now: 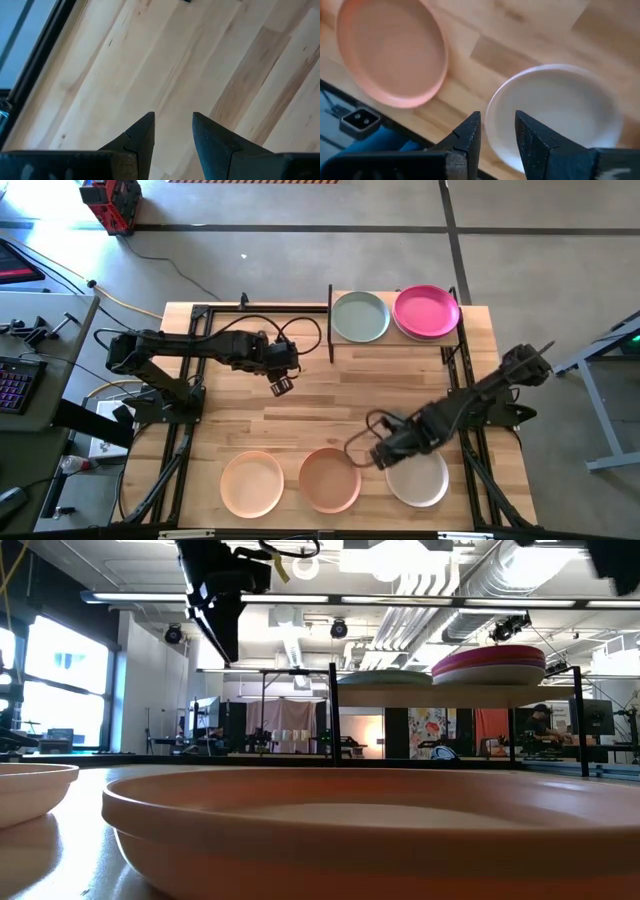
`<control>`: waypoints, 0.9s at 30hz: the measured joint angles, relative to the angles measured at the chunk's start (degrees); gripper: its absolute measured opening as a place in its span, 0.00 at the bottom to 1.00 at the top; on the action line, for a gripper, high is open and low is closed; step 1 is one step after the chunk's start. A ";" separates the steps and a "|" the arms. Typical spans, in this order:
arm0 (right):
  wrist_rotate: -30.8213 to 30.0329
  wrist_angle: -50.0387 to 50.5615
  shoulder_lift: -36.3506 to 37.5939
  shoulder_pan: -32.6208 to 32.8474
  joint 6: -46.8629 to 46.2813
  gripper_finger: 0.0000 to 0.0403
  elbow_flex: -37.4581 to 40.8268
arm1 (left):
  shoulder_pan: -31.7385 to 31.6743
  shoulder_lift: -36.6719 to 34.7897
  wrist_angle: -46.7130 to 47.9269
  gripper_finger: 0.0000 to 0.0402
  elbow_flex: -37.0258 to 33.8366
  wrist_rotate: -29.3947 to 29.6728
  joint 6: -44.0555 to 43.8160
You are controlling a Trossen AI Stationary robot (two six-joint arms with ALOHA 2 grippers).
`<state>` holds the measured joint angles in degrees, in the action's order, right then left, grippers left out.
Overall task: Place and stack plates onto a shelf
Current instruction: Stack the gray plate on the light blue plate on the shelf
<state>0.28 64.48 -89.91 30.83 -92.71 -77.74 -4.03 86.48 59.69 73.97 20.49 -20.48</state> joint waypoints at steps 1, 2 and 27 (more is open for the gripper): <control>0.04 -2.01 0.00 1.14 -1.50 0.24 1.32 | 0.00 0.00 0.00 0.30 0.00 -0.21 -0.86; 0.16 -3.56 0.00 2.23 -2.95 0.24 2.63 | 0.00 0.00 -0.02 0.30 0.00 -0.50 -1.74; -0.14 -22.34 -11.65 11.32 -4.32 0.24 10.96 | 0.00 0.00 -0.25 0.30 0.00 -1.99 -12.41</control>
<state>0.14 42.14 -101.55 42.15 -97.03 -66.78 -4.03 86.48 59.44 73.97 18.50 -32.88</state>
